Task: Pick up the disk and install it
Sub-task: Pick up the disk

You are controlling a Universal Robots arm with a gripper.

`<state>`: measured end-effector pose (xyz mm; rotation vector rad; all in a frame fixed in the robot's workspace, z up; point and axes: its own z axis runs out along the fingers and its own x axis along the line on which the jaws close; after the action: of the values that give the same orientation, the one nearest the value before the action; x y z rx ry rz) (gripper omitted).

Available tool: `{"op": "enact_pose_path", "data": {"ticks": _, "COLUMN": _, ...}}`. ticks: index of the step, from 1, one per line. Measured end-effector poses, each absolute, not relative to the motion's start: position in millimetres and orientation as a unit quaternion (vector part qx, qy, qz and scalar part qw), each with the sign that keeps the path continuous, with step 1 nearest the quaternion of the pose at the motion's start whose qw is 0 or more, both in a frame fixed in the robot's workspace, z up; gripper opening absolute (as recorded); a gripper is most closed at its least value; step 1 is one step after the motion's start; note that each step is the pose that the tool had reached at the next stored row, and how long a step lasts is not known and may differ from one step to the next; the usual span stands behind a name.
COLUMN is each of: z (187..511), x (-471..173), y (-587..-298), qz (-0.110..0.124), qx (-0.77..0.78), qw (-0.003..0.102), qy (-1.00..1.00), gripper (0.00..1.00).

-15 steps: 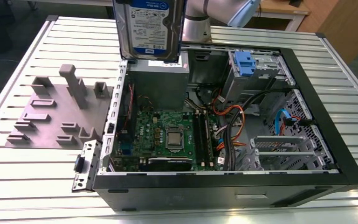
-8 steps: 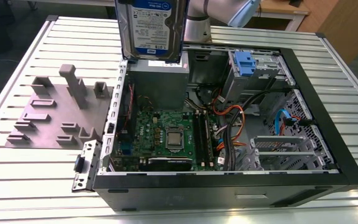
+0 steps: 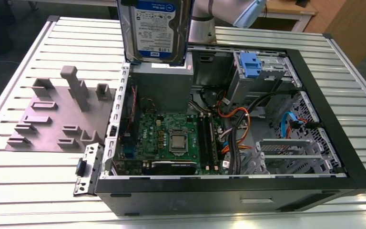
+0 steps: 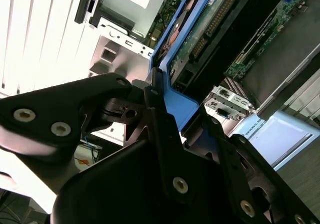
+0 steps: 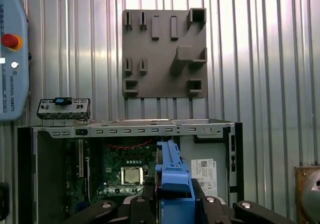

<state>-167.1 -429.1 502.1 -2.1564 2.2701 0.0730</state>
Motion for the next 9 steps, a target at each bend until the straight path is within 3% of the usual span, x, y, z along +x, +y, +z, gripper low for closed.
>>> {"op": "enact_pose_path", "data": {"ticks": 9, "z": 502, "x": -153, "y": -429, "qz": 0.023, "qx": -0.689, "qw": 0.005, "qy": 0.725, "gripper": 0.36}}
